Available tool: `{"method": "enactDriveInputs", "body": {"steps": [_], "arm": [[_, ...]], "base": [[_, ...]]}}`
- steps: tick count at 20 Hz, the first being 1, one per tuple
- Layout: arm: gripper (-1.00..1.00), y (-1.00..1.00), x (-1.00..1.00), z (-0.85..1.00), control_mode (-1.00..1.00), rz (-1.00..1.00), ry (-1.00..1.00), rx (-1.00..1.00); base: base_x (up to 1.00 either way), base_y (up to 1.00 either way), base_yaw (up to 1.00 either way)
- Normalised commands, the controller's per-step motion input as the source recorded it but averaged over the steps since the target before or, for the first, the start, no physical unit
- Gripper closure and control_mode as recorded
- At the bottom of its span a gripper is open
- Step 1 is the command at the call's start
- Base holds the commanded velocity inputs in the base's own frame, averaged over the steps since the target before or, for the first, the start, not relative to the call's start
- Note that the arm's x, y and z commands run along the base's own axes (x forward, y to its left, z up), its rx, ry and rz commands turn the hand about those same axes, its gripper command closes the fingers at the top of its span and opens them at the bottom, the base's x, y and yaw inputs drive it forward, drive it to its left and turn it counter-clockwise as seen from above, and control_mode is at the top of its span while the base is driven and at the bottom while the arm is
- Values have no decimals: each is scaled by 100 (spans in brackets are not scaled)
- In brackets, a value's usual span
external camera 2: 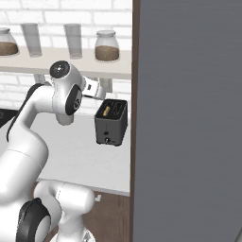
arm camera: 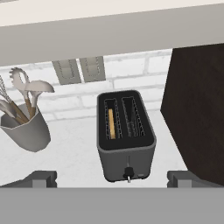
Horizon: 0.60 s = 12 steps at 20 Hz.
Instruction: Start the toaster. Once the lever pops up, take the bread to the plate on the dining counter.
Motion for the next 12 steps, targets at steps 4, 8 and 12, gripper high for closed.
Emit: {"method": "enactDriveInputs", "body": {"steps": [4, 8, 12], "arm": [[-100, 0, 0, 0, -100, 0, 0, 0], [-100, 0, 0, 0, -100, 0, 0, 0], [-100, 0, 0, 0, -100, 0, 0, 0]], "base": [[0, 0, 0], [0, 0, 0], [0, 0, 0]]}}
